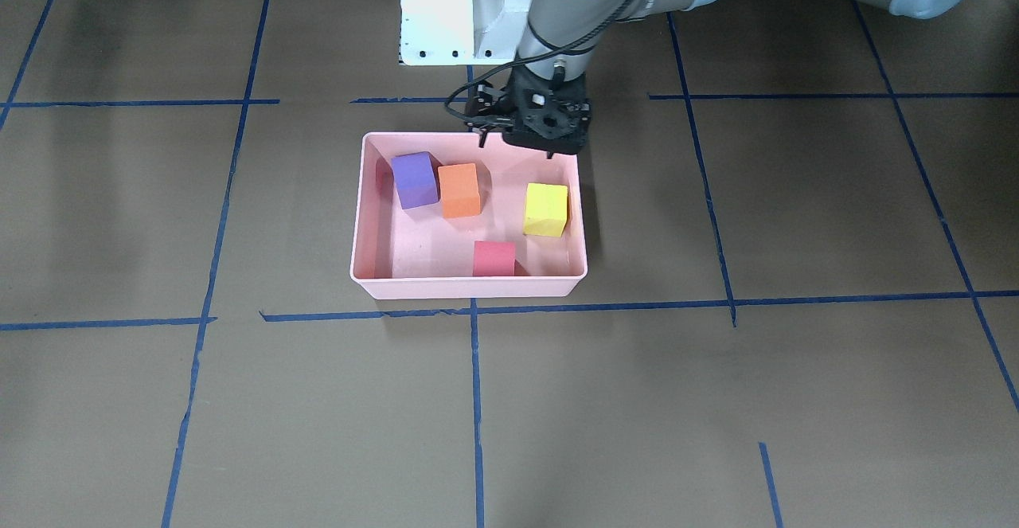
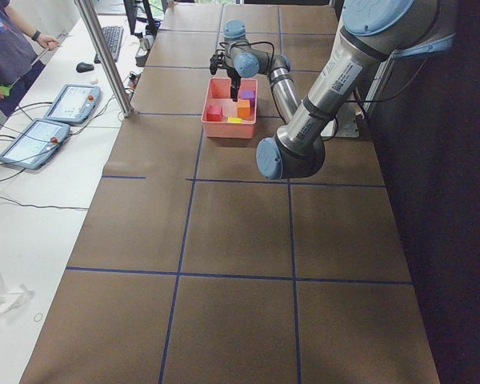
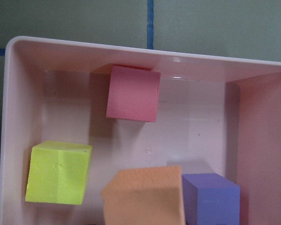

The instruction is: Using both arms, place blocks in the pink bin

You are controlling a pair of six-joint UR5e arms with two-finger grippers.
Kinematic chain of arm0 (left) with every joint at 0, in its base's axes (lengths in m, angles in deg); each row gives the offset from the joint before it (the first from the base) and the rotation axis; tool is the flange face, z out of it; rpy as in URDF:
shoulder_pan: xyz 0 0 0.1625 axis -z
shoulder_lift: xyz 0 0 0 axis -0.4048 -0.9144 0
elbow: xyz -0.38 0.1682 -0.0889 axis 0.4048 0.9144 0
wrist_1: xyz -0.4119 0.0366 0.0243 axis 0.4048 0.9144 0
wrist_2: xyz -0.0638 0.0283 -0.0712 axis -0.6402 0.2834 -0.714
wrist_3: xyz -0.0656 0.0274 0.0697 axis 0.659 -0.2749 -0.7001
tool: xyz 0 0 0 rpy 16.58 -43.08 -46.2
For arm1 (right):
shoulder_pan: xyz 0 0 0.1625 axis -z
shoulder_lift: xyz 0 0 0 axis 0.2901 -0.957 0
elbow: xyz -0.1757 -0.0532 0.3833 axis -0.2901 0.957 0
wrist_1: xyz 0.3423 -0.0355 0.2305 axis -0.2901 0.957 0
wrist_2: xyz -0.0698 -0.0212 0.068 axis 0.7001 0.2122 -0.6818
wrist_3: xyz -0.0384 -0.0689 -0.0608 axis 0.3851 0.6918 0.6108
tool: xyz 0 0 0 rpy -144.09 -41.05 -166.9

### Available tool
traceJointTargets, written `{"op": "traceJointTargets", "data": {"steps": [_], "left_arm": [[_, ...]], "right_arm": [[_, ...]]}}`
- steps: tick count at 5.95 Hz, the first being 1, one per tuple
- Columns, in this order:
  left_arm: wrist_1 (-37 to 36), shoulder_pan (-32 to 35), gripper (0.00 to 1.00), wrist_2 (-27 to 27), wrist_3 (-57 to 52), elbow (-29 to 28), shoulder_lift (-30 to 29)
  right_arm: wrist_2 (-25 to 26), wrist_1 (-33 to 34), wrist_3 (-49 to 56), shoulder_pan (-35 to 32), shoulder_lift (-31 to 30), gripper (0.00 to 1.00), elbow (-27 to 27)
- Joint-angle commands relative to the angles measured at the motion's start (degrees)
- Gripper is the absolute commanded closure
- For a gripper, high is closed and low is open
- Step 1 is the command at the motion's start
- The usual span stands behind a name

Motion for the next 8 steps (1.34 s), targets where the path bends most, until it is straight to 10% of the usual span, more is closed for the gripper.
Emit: {"op": "traceJointTargets", "data": {"steps": [1, 5, 8], "left_arm": [[-4.4, 11.3, 0.00, -6.8, -22.1, 2.7, 8.4], [-5.6, 39.9, 0.00, -14.5, -59.5, 0.8, 31.1], [-5.0, 46.5, 0.00, -14.3, -68.5, 0.2, 45.0]], "right_arm": [[0.1, -0.2, 0.3, -2.1, -3.1, 0.00, 0.1], [-5.1, -0.3, 0.2, -4.5, -4.1, 0.00, 4.9], [-4.8, -0.4, -0.3, -5.3, -3.4, 0.00, 6.1]]}}
